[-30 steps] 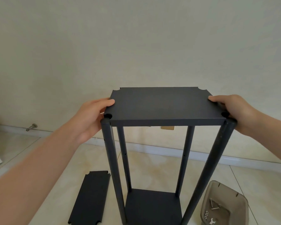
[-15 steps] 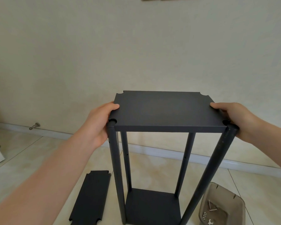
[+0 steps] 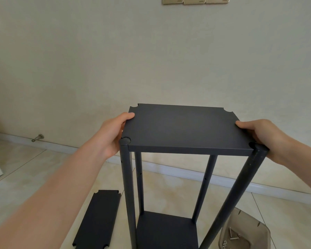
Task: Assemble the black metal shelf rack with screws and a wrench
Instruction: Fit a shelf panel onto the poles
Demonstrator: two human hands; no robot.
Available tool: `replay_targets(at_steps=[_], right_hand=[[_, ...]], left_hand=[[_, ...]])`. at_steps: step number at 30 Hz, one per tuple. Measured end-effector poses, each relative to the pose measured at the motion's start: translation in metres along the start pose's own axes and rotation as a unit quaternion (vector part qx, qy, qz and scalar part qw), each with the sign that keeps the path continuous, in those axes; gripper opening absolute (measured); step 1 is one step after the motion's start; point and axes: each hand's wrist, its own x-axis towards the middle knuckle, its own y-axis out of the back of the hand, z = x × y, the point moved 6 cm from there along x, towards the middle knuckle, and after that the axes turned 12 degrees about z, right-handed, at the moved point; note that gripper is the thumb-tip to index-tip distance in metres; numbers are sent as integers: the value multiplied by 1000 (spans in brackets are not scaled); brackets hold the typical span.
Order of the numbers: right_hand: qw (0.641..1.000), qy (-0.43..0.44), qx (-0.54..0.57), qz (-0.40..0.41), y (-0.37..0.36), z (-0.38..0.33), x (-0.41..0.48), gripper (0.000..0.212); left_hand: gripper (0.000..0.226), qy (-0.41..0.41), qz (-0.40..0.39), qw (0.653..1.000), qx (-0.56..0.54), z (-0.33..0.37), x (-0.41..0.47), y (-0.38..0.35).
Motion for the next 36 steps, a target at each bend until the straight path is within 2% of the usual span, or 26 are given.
replay_targets(at_steps=[5,14,22,28,32,36], right_hand=[[1000,-7,-5,-8,0,1,4,23],[998,-48,17,-25,-6,10,12,21],[992,-100,56,-55,-7,19,12,23],[985,-96,110,-95,-5,27,9,19],[977,-117,160,-75,-9,37,2,22],[976,-99,185,-50,-9,36,-5,29]], left_hand=[[13,12,-8,1000,26,-4,2,0],[16,15,-12,1000,18,-9,9,-1],[14,20,16,1000,4,-12,10,-3],[16,38,43,998,0,-26,11,-3],[18,41,42,998,4,-32,12,0],[17,27,47,999,4,-30,13,1]])
